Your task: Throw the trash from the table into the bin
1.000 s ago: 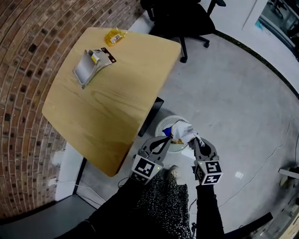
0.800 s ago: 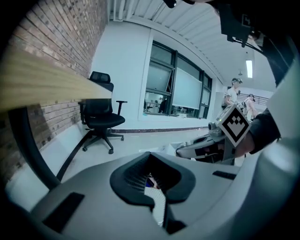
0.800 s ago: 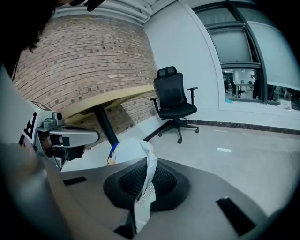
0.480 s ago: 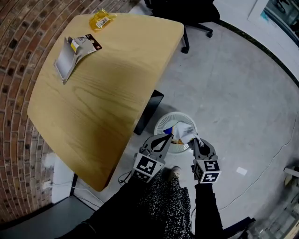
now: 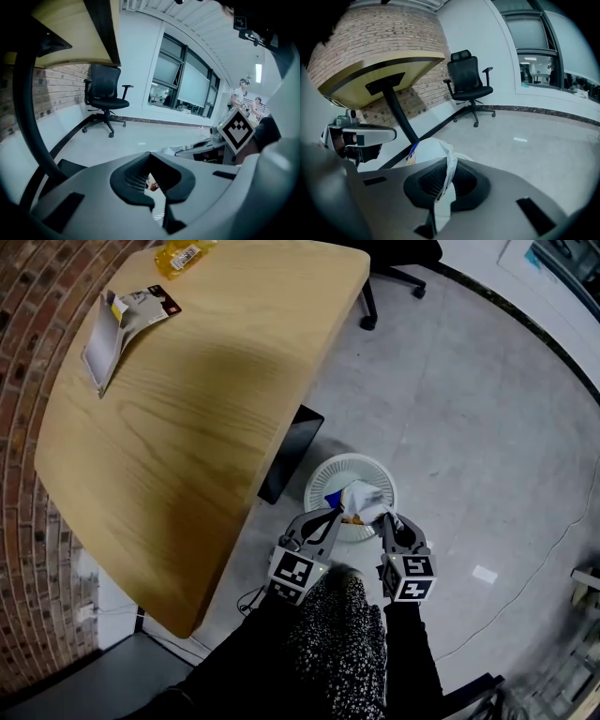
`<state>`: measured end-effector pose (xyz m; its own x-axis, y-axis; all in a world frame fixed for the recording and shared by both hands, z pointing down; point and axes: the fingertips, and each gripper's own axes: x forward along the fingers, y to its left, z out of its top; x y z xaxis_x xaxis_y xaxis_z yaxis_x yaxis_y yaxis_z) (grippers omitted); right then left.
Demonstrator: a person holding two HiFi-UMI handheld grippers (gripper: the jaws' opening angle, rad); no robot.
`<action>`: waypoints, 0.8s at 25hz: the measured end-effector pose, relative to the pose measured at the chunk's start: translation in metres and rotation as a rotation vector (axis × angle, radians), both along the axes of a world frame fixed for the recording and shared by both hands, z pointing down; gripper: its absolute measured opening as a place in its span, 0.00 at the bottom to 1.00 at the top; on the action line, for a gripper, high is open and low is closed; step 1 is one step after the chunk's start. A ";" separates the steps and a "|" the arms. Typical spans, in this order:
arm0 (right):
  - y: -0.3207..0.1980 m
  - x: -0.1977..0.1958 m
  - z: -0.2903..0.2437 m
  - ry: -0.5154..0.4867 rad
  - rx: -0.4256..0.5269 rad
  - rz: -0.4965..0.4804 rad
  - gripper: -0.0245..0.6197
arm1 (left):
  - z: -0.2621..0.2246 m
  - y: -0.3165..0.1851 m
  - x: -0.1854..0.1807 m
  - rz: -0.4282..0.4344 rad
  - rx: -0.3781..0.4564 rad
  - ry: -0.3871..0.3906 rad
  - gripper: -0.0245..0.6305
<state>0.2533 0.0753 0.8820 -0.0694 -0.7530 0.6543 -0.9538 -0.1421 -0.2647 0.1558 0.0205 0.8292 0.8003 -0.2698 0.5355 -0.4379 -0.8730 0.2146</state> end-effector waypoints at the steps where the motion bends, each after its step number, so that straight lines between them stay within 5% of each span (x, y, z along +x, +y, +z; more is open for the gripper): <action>1: -0.001 -0.001 0.002 0.001 -0.002 0.000 0.06 | 0.000 -0.001 0.000 -0.002 -0.002 0.002 0.05; 9: -0.010 -0.002 0.010 0.000 0.026 0.009 0.07 | -0.002 -0.008 -0.002 0.001 0.010 0.016 0.05; 14: -0.014 -0.007 0.014 -0.027 0.021 0.003 0.28 | -0.002 -0.008 -0.005 0.001 0.006 0.016 0.04; 20: -0.018 -0.016 0.000 -0.052 0.022 -0.038 0.30 | -0.014 -0.005 -0.006 -0.003 -0.010 0.023 0.04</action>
